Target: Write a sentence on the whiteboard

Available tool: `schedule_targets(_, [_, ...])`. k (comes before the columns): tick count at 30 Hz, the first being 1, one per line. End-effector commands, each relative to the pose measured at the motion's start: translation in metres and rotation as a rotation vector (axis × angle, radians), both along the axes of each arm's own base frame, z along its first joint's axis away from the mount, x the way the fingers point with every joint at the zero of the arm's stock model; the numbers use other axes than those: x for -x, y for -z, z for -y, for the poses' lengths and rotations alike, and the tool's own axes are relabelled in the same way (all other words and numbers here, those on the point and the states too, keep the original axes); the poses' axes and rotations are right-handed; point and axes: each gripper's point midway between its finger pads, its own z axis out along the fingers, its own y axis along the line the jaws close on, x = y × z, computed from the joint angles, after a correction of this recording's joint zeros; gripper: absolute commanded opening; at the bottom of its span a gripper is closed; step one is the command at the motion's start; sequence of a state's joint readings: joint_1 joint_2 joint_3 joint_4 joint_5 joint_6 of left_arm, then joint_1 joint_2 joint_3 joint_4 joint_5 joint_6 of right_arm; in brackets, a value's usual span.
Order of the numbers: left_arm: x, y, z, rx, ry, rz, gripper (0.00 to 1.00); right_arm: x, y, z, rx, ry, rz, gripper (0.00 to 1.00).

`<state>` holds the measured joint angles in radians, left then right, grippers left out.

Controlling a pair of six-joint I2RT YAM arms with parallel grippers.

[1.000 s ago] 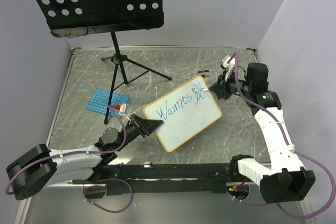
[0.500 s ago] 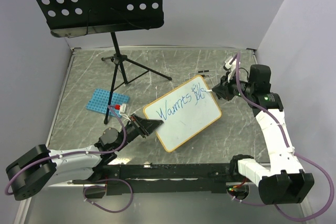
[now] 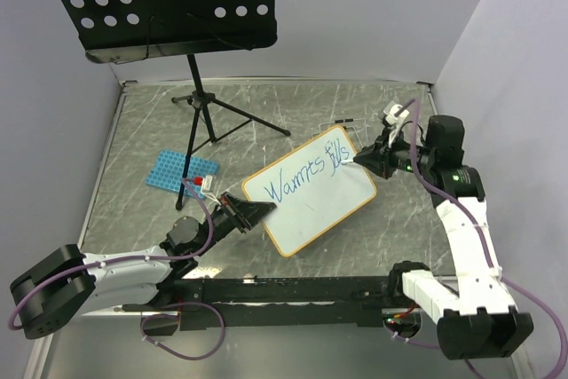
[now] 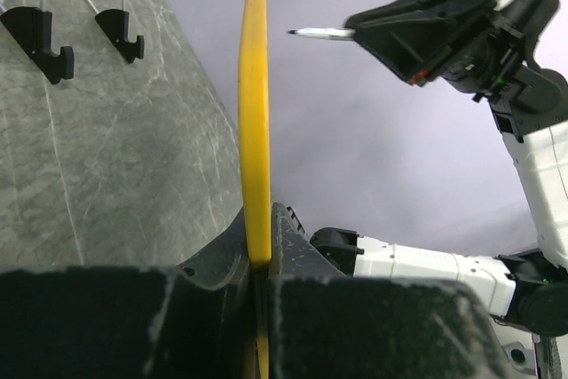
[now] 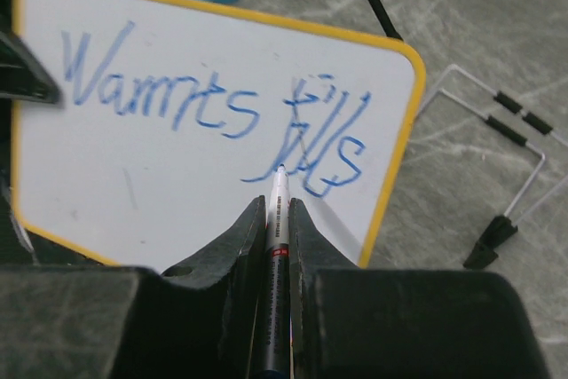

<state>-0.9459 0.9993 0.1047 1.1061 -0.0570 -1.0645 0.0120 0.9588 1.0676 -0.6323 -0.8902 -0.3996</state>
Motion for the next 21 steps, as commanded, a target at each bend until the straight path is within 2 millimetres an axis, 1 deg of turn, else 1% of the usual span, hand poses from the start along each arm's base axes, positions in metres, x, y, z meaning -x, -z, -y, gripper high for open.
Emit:
schedule_targets(1, [0.008, -0.059, -0.008, 0.197, 0.013, 0.111, 0.01, 0.030, -0.061, -0.016, -0.096, -0.110, 0.145, 0.00])
schedule_targets(2, [0.008, -0.059, -0.008, 0.194, 0.014, 0.111, 0.01, 0.037, -0.065, -0.021, -0.118, -0.145, 0.147, 0.00])
schedule_targets(5, [0.007, -0.061, -0.006, 0.192, 0.015, 0.116, 0.01, 0.052, -0.068, -0.027, -0.145, -0.212, 0.155, 0.00])
schedule_targets(9, [0.006, -0.068, -0.003, 0.196, 0.020, 0.126, 0.01, 0.062, -0.062, -0.033, -0.162, -0.270, 0.149, 0.00])
schedule_targets(13, [0.003, -0.072, -0.002, 0.197, 0.011, 0.129, 0.01, 0.069, -0.055, -0.041, -0.155, -0.317, 0.133, 0.00])
schedule_targets(18, [0.000, -0.078, 0.000, 0.207, 0.004, 0.132, 0.01, 0.073, -0.046, -0.050, -0.114, -0.365, 0.143, 0.00])
schedule_targets(21, [-0.002, -0.078, 0.002, 0.209, 0.004, 0.129, 0.01, 0.077, -0.040, -0.054, -0.095, -0.397, 0.152, 0.00])
